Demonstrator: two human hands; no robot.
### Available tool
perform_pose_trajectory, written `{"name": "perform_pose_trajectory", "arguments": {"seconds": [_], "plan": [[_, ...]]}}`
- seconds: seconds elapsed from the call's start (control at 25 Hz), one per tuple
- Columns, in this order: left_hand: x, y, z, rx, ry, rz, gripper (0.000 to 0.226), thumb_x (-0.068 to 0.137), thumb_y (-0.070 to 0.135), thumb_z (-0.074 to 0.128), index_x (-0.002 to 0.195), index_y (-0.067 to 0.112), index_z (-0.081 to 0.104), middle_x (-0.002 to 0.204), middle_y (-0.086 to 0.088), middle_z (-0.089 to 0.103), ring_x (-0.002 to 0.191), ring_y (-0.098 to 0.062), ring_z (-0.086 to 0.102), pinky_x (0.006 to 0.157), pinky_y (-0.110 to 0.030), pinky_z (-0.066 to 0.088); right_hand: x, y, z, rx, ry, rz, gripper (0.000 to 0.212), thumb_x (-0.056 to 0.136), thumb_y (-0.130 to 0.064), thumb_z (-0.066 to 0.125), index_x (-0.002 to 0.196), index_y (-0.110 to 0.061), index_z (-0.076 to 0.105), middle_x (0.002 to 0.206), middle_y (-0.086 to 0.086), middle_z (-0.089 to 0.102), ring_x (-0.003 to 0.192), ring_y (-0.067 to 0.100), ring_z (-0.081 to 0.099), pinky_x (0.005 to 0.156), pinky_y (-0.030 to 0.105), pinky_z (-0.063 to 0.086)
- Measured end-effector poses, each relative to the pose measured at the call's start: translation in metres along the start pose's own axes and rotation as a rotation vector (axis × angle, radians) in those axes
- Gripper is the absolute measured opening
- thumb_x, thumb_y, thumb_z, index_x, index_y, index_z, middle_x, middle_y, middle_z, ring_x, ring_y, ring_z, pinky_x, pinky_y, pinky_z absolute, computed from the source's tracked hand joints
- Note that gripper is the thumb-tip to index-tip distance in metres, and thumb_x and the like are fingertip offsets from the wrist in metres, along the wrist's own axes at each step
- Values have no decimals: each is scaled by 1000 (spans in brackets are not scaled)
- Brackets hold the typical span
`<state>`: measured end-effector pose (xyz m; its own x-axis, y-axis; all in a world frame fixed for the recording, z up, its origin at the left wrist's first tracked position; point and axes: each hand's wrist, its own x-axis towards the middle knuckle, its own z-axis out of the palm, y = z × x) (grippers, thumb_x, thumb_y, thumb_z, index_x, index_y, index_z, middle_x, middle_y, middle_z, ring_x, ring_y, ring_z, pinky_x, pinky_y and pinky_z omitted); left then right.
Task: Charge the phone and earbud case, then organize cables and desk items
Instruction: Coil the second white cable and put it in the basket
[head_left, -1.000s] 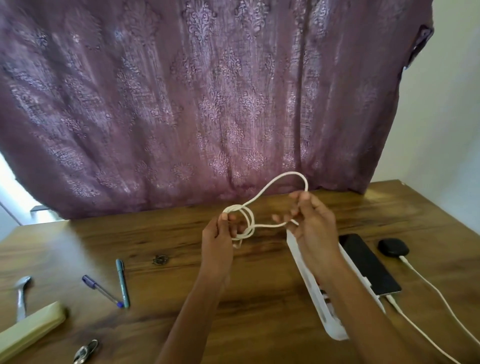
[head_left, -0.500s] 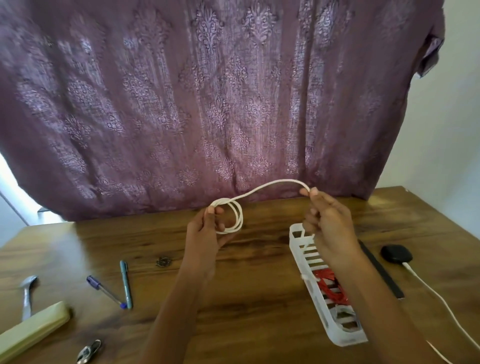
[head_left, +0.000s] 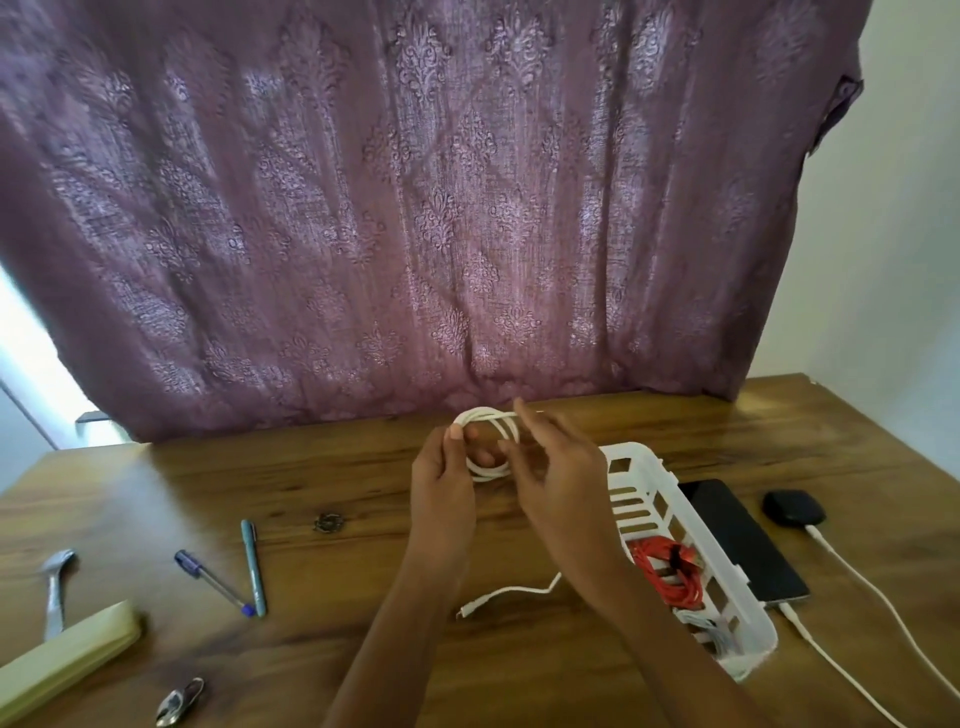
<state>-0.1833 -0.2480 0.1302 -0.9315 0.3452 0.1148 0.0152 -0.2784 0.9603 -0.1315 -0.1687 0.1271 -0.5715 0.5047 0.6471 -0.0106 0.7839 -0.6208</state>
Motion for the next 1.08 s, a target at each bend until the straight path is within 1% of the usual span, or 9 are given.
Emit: {"name": "perform_pose_trajectory", "arguments": {"seconds": [0.08, 0.16, 0.28, 0.4, 0.56, 0.64, 0.76, 0.96, 1.08], "plan": [[-6, 0, 3, -43, -38, -2, 32, 100, 18, 32, 86, 7, 58, 76, -8, 62, 75, -19, 59, 66, -28, 53, 2, 0, -1, -14, -51, 92, 42, 87, -18, 61, 127, -8, 54, 112, 6, 63, 99, 16, 59, 83, 11, 37], [-11, -1, 7, -91, -73, -1, 32, 100, 19, 32, 92, 5, 60, 79, -5, 67, 76, -15, 64, 62, -23, 54, 5, 2, -3, 42, -99, 172, 40, 87, -16, 61, 126, -10, 56, 112, 3, 65, 101, 15, 60, 86, 19, 45], [-11, -8, 7, -16, -86, -6, 33, 100, 20, 34, 97, 3, 62, 92, -13, 69, 84, -16, 63, 76, -28, 52, 10, 3, -10, 101, -125, 216, 32, 88, -15, 58, 120, -12, 61, 110, 3, 68, 100, 15, 63, 87, 27, 50], [-7, -10, 3, 181, -124, -32, 31, 99, 17, 37, 98, 1, 63, 94, -23, 67, 84, -22, 60, 77, -33, 48, 14, 6, -17, 34, -84, 163, 32, 89, -7, 55, 120, -8, 60, 112, 6, 66, 102, 16, 59, 84, 14, 39], [9, 9, 2, 208, -259, -21, 24, 92, 3, 48, 112, 10, 60, 103, -6, 68, 91, -14, 64, 76, -21, 53, 15, 11, -20, -51, -122, 2, 31, 86, 3, 54, 115, -4, 63, 104, 10, 65, 90, 15, 58, 76, -5, 29], [19, 18, 1, 386, -333, 96, 23, 87, 6, 59, 109, 13, 63, 99, -3, 70, 88, -12, 66, 77, -18, 52, 14, 15, -21, -27, -164, -40, 30, 86, 4, 54, 114, -3, 64, 101, 10, 64, 87, 13, 56, 75, -3, 32], [21, 24, 3, 626, -302, 241, 26, 79, 9, 70, 104, 16, 68, 90, 2, 72, 82, -7, 66, 77, -15, 52, 15, 19, -24, 3, -196, -61, 31, 88, -2, 49, 115, -4, 63, 100, 9, 63, 91, 21, 60, 79, 14, 42], [6, 22, 11, 590, -181, 349, 27, 83, 2, 61, 91, 25, 73, 76, 23, 67, 75, 7, 64, 72, -9, 50, 11, 26, -27, -131, -123, -109, 33, 86, -16, 53, 117, -9, 62, 104, 9, 59, 95, 22, 57, 78, 27, 47], [3, 19, 14, 556, -148, 332, 40, 85, -4, 56, 80, 35, 67, 70, 26, 64, 70, 11, 62, 68, -5, 47, 8, 30, -28, -130, -208, -121, 35, 88, -23, 46, 116, -8, 61, 114, 8, 59, 103, 18, 55, 86, 21, 41]]}}
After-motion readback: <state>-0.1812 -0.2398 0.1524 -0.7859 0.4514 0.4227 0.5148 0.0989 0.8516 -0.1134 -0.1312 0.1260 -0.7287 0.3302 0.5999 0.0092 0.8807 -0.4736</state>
